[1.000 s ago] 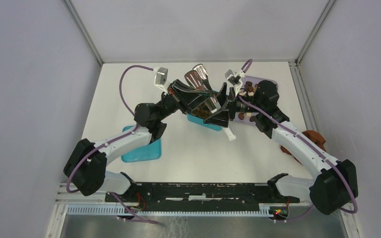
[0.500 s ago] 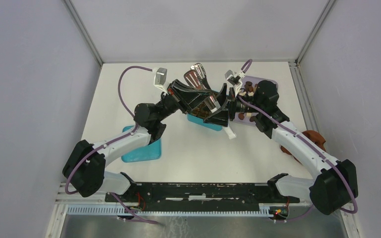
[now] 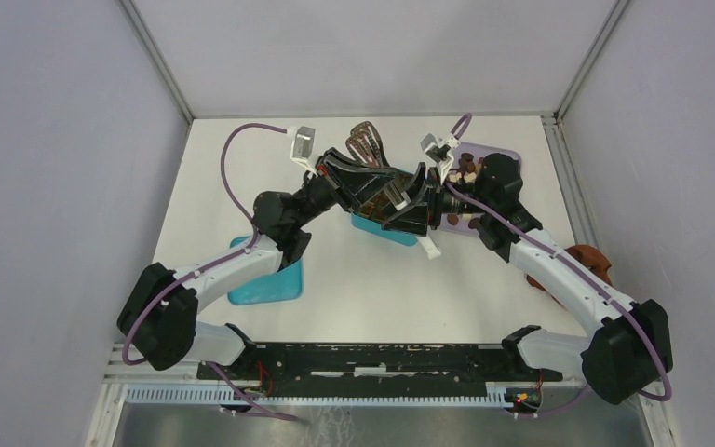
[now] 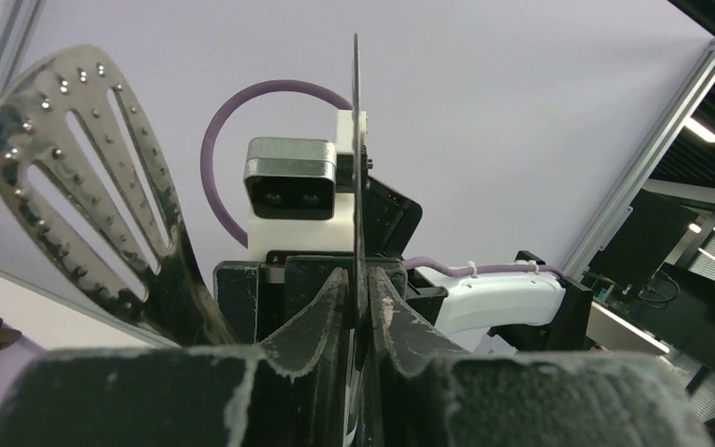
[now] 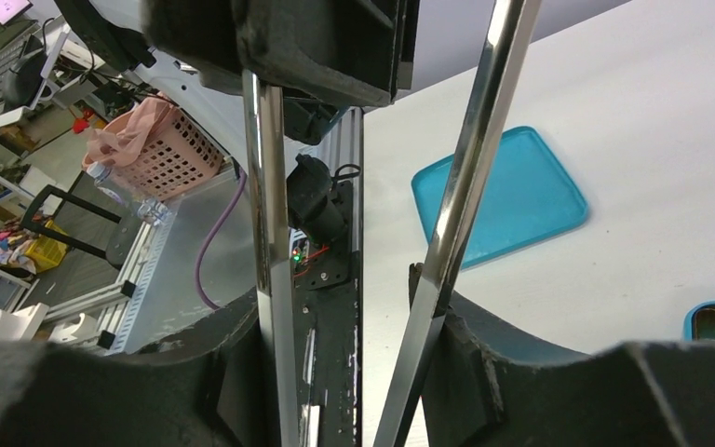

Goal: Pack the chocolate
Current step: Pick up the clamp from the center of the board.

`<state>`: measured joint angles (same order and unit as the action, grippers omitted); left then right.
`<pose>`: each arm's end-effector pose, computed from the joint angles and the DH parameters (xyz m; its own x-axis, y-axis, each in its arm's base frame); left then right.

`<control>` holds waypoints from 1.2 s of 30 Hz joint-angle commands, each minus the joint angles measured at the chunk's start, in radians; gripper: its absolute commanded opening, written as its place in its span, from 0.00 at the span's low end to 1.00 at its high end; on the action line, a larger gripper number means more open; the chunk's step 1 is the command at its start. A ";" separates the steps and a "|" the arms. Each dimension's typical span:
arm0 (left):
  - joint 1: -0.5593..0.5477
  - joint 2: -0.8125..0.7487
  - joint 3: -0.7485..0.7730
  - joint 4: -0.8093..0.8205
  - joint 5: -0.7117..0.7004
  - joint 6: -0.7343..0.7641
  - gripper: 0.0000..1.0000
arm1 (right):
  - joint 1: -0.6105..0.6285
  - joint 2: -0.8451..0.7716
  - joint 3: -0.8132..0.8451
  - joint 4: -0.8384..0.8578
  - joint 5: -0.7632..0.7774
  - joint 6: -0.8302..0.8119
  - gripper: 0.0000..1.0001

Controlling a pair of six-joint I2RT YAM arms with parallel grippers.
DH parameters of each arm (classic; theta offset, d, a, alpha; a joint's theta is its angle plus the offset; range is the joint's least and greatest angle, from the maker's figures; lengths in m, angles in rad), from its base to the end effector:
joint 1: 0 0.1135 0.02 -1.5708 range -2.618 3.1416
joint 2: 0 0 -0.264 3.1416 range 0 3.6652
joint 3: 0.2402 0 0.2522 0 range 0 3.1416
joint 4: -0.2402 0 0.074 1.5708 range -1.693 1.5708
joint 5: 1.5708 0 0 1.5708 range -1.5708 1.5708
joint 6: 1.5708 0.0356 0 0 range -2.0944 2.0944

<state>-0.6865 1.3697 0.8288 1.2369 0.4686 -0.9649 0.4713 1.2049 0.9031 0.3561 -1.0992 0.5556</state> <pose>0.2136 -0.1958 0.3653 -0.4028 -0.6181 -0.6751 0.8824 -0.0662 -0.4659 0.2238 0.1496 0.3494 -0.4858 0.0214 -0.8738 -0.8741 -0.0122 0.4856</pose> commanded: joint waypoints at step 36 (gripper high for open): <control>0.001 -0.690 -0.005 -1.288 -0.384 0.539 0.88 | -0.291 -0.075 0.128 -0.636 0.218 -0.648 0.56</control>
<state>-0.6868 0.7425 0.7261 0.4156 0.2459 -0.6270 0.2344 1.1458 0.8974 0.1333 -1.0752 0.3511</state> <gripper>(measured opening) 0.834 0.563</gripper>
